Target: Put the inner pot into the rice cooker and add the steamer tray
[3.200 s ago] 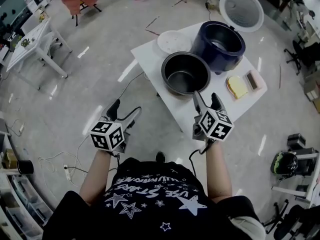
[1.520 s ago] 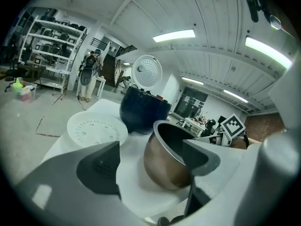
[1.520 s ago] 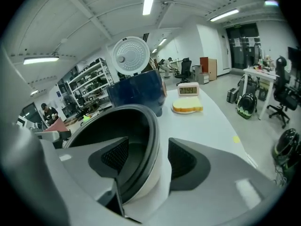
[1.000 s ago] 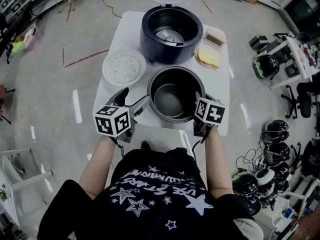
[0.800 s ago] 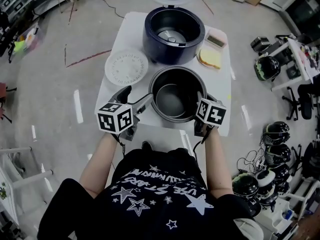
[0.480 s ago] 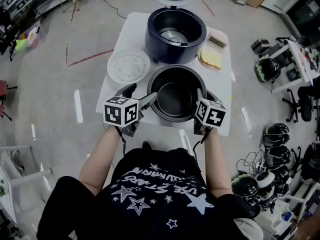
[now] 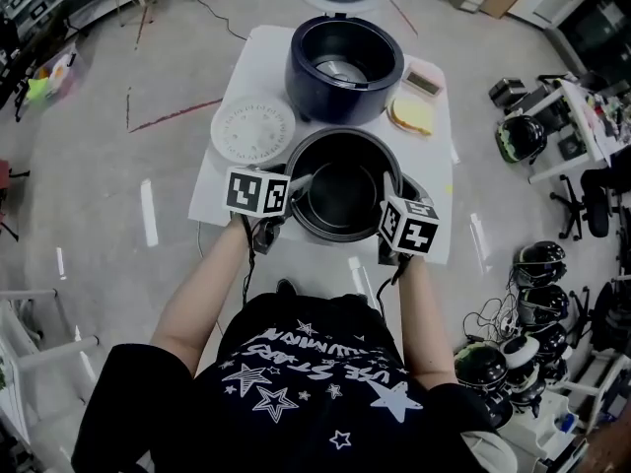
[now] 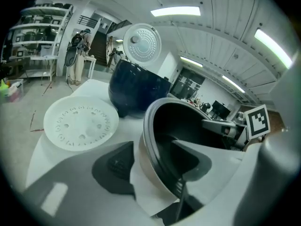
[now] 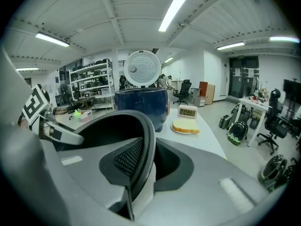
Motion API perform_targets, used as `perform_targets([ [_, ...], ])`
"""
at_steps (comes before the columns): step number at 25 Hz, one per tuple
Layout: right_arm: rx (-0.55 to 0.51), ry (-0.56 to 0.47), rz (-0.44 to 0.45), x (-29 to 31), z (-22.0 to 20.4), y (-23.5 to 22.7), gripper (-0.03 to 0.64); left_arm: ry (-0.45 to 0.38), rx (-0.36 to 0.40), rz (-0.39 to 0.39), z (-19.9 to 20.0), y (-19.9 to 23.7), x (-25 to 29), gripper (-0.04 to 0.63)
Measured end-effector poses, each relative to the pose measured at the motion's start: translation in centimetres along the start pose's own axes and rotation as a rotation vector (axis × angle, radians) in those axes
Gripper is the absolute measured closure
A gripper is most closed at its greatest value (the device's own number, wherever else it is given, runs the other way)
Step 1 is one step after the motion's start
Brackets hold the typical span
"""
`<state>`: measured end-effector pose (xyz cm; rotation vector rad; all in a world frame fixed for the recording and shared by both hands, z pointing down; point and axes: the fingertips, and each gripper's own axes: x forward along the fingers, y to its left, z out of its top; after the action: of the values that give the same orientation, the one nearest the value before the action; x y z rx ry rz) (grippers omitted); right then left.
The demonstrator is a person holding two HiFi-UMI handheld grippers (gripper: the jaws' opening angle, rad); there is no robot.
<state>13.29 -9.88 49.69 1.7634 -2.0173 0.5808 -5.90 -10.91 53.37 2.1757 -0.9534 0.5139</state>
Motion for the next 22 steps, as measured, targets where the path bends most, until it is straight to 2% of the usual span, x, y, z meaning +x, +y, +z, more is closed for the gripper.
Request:
perform_targets([
  [2, -0.004, -0.006, -0.006, -0.2, 0.0, 0.2, 0.526, 0.021, 0.007, 0.003, -0.5, 0.0, 0.4, 0.439],
  [5, -0.015, -0.016, -0.016, -0.5, 0.3, 0.6, 0.526, 0.026, -0.007, 0.029, -0.6, 0.2, 0.3, 0.464],
  [9, -0.046, -0.033, -0.009, -1.0, 0.7, 1.3, 0.525, 0.048, 0.031, 0.087, -1.0, 0.4, -0.3, 0.494],
  [12, -0.061, -0.041, 0.01, -1.6, 1.1, 2.2, 0.525, 0.016, 0.008, 0.11, -1.2, 0.5, -1.5, 0.505],
  [15, -0.059, -0.082, 0.027, -2.7, 2.9, 3.1, 0.525, -0.038, 0.007, 0.111, 0.4, 0.1, -3.5, 0.505],
  [22, -0.077, -0.205, 0.052, -6.5, 9.2, 4.2, 0.522, -0.125, 0.1, 0.124, 6.3, -2.4, -8.5, 0.502],
])
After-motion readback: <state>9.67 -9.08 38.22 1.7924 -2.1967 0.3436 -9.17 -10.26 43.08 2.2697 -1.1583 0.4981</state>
